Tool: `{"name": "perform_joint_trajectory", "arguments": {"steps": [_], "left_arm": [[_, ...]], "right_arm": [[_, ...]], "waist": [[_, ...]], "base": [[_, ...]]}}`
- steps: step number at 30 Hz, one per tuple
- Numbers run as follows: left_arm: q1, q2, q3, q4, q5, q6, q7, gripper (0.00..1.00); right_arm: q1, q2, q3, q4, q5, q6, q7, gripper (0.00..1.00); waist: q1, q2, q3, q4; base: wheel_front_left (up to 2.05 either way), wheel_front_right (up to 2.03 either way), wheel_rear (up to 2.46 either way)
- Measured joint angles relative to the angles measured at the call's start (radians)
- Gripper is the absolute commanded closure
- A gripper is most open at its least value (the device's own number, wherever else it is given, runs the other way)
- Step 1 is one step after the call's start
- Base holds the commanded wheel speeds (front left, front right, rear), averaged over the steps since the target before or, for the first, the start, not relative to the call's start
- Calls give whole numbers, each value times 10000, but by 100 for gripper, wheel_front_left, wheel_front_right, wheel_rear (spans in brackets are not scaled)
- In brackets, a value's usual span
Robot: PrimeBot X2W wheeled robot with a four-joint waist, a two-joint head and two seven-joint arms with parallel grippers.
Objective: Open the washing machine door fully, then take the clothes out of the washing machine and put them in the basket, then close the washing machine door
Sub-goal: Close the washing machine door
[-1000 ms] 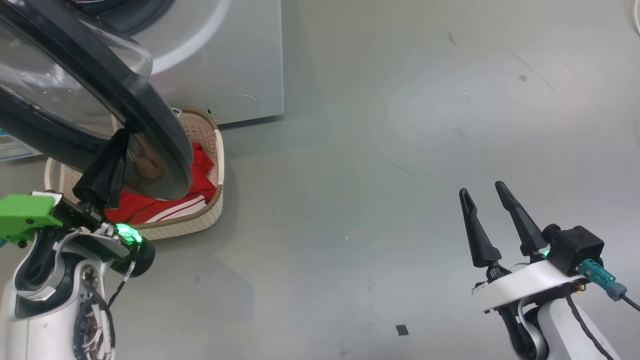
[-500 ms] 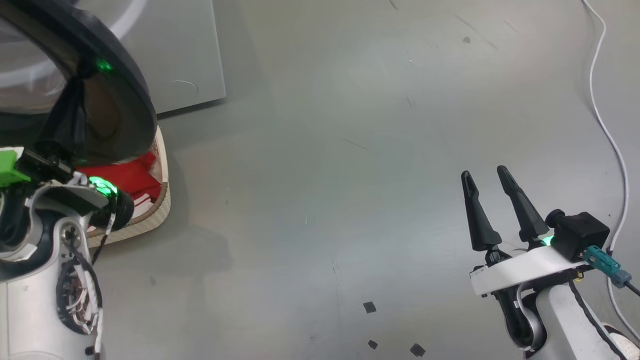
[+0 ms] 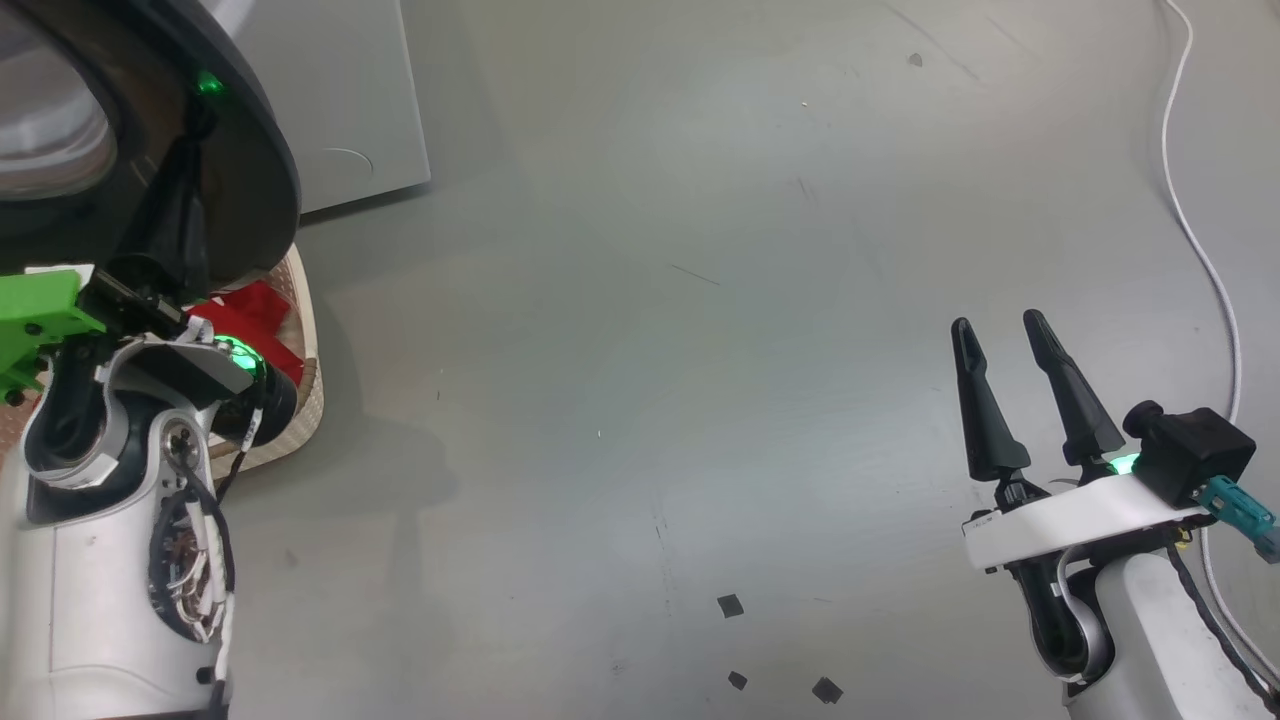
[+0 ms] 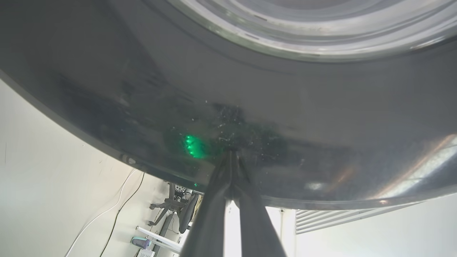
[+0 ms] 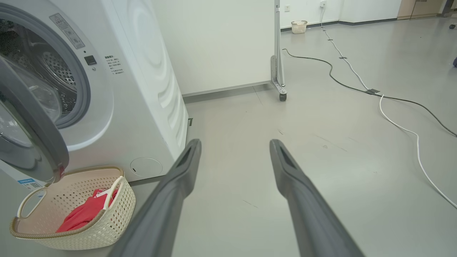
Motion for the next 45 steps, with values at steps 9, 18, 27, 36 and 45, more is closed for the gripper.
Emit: {"name": "perform_joint_trajectory", "arguments": {"steps": [9,18,27,36,45], "left_arm": [[527,125,-1344,359,1223,-472,493,100],[1918,779,-3177,326,3661,-1411,686,100],[2748,1720,-3988,242,6406,-2057,-430,100],[3180,2251,-4483,15,9083,-2061,-2220,100],[3706,2552,-4738,6,10895,-1852,-3824,100]], "right_arm": [[2,-213,-207,-19,-113,0,0,0],[50,-456,-311,-215,-314,0,0,0],[380,-591,-318,-431,-401,0,0,0],[770,-683,-311,-539,-506,0,0,0],[1202,-648,-591,-700,-631,0,0,0]], "waist": [[0,0,-397,562],[0,0,-979,1457],[0,0,-1570,2509],[0,-1,-2069,3628],[0,0,-2465,4720]], "base": [[0,0,0],[0,0,0],[0,0,0],[0,0,0],[0,0,0]]}}
